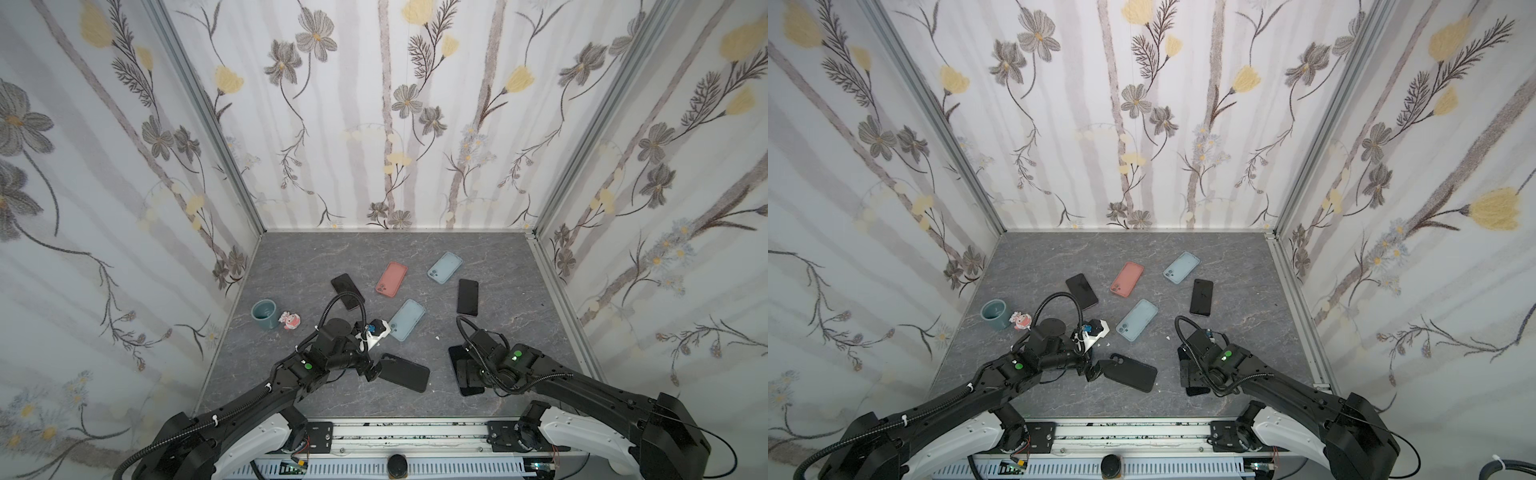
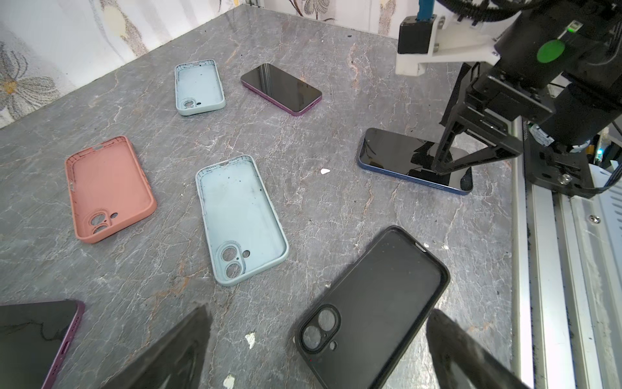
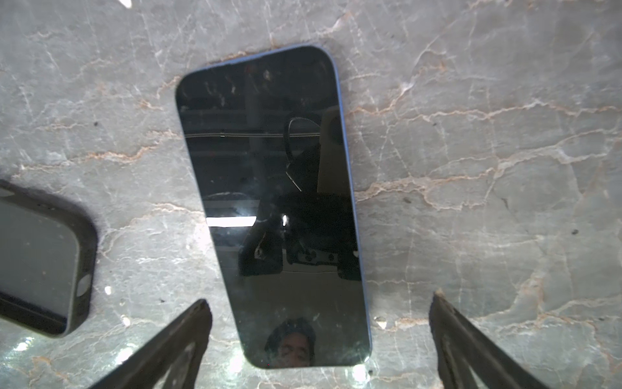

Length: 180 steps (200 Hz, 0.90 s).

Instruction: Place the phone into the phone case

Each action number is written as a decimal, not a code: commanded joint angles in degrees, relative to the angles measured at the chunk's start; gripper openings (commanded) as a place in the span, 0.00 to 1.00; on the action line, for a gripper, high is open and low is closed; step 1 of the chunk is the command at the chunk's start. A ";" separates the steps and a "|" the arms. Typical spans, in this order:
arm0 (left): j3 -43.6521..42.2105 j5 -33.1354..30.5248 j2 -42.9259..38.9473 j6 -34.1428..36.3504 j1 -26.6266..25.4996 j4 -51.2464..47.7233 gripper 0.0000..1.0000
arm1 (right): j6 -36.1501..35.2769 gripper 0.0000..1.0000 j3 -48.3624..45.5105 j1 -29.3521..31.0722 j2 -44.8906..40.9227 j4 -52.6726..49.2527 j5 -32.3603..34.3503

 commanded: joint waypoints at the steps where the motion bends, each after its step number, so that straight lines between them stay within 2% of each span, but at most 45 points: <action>1: 0.41 -0.25 -0.02 1.12 0.03 1.56 1.00 | 1.27 1.00 0.07 0.36 0.49 0.87 0.16; 113: 0.12 -0.74 -0.12 1.79 -0.02 1.74 1.00 | 0.51 0.98 0.61 0.85 5.20 3.72 -1.95; 115: 0.15 -0.80 -0.12 1.81 -0.02 1.72 1.00 | 0.52 0.98 0.61 2.35 5.33 3.84 -2.03; 146: 0.21 -1.73 -0.37 2.14 -0.02 1.65 1.00 | 0.33 0.95 0.82 2.94 6.62 4.87 -2.09; 160: 0.78 -3.67 -1.19 2.30 -0.06 1.84 1.00 | -0.07 0.91 1.10 3.00 7.52 5.05 -2.38; 180: -0.05 -9.94 -3.84 2.06 -0.02 4.49 1.00 | -0.50 0.89 1.67 3.13 9.48 4.42 -2.31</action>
